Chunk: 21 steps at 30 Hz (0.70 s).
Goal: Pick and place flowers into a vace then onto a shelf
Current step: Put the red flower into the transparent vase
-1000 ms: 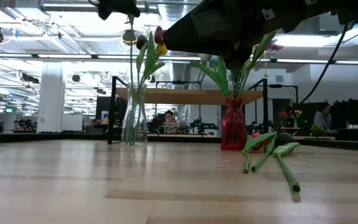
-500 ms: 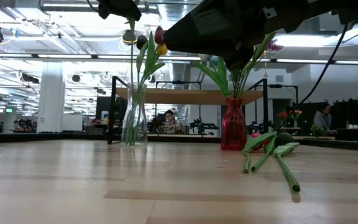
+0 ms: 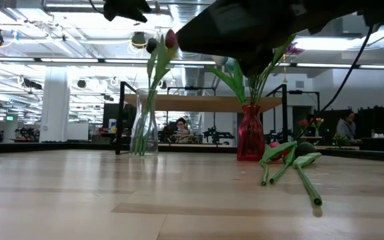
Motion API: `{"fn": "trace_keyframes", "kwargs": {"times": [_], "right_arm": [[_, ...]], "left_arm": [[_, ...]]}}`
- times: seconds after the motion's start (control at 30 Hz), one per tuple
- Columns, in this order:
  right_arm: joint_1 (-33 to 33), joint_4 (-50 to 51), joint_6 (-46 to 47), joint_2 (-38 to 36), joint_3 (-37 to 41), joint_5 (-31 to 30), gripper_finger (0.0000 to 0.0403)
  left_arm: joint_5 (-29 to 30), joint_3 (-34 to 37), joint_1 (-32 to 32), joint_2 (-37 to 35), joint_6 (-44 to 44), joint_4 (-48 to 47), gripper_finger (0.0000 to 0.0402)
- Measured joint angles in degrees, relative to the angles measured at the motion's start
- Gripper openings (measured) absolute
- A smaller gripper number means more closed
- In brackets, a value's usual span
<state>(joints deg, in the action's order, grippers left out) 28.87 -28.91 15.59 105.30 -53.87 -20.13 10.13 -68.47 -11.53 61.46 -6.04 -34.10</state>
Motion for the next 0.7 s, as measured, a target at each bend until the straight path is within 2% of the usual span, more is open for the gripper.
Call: {"fn": "trace_keyframes", "kwargs": {"times": [0.13, 0.3, 0.47, 0.7], "right_arm": [[0.01, 2.76, 6.28, 0.00, -0.02, 6.56, 0.0051], [-0.01, 14.47, 18.50, 0.00, -0.02, 6.77, 0.0051], [0.86, 25.77, 33.98, 0.00, 0.00, 0.08, 0.0051], [3.65, 29.57, 43.93, -0.42, -0.02, -8.54, 0.0051]], "left_arm": [[-4.10, 0.00, 0.90, -2.30, -1.07, 0.32, 0.0192], [-5.27, 0.00, 5.28, -5.79, -1.28, 0.56, 0.0193], [-4.84, 0.00, 12.20, -7.36, -1.28, 1.19, 0.0193], [-0.74, 0.00, 21.25, -7.05, -0.62, 2.85, 0.0193]]}}
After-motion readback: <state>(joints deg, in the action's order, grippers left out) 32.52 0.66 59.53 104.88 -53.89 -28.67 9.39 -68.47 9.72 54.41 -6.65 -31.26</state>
